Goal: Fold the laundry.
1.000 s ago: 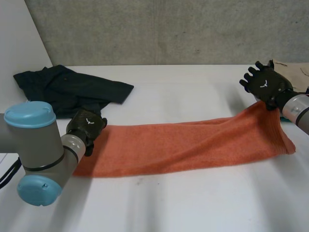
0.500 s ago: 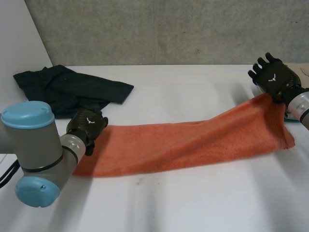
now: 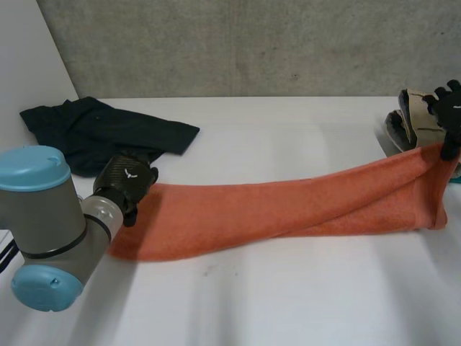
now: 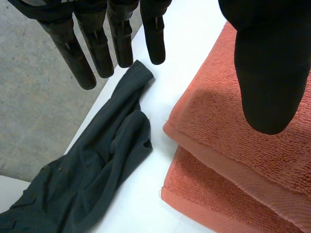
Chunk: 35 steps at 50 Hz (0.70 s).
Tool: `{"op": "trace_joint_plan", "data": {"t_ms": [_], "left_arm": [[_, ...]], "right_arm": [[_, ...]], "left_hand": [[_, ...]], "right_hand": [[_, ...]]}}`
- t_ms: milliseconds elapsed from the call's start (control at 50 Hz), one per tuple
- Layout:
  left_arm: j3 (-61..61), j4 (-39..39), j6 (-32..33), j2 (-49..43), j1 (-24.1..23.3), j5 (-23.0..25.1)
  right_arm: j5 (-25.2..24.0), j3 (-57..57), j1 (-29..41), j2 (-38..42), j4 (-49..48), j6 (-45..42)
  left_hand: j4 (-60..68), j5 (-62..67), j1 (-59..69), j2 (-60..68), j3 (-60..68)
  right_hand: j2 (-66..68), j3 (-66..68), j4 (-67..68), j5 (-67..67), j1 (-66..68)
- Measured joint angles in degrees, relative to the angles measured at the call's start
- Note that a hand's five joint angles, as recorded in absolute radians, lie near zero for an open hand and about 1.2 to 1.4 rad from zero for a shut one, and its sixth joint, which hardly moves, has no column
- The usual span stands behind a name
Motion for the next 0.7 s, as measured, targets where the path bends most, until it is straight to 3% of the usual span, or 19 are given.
{"op": "trace_joint_plan", "data": {"t_ms": [220, 320, 400, 580, 700], "left_arm": [[0.76, 0.0, -0.04, 2.25, -0.44, -0.03], [0.65, 0.04, -0.05, 2.53, -0.49, 0.06], [0.34, 0.09, -0.06, 2.3, -0.29, 0.19], [1.53, 0.23, -0.43, 1.73, 0.33, 0.87], [3.57, 0.33, -2.54, 1.71, 0.32, 0.97]], "right_arm": [[-5.68, 4.51, -0.09, -9.08, 0.0, 12.11], [-7.58, 5.8, -0.09, -10.65, 1.53, 12.9], [-8.05, 6.31, -0.13, -11.34, 4.05, 12.4], [-6.2, 5.63, 0.44, -11.84, 17.86, 11.36], [-1.08, 4.22, 1.75, -11.78, 28.32, 11.03]], "left_hand": [[0.0, 0.0, 0.0, 0.0, 0.0], [0.0, 0.0, 0.0, 0.0, 0.0], [0.0, 0.0, 0.0, 0.0, 0.0], [0.0, 0.0, 0.0, 0.0, 0.0], [0.0, 0.0, 0.0, 0.0, 0.0]], "right_hand": [[0.0, 0.0, 0.0, 0.0, 0.0], [7.69, 7.7, 7.75, 7.13, 6.97], [3.6, 3.67, 3.78, 2.07, 3.28], [-0.1, -0.13, 0.0, -0.14, 0.05], [-0.1, -0.13, 0.0, -0.14, 0.05]]}}
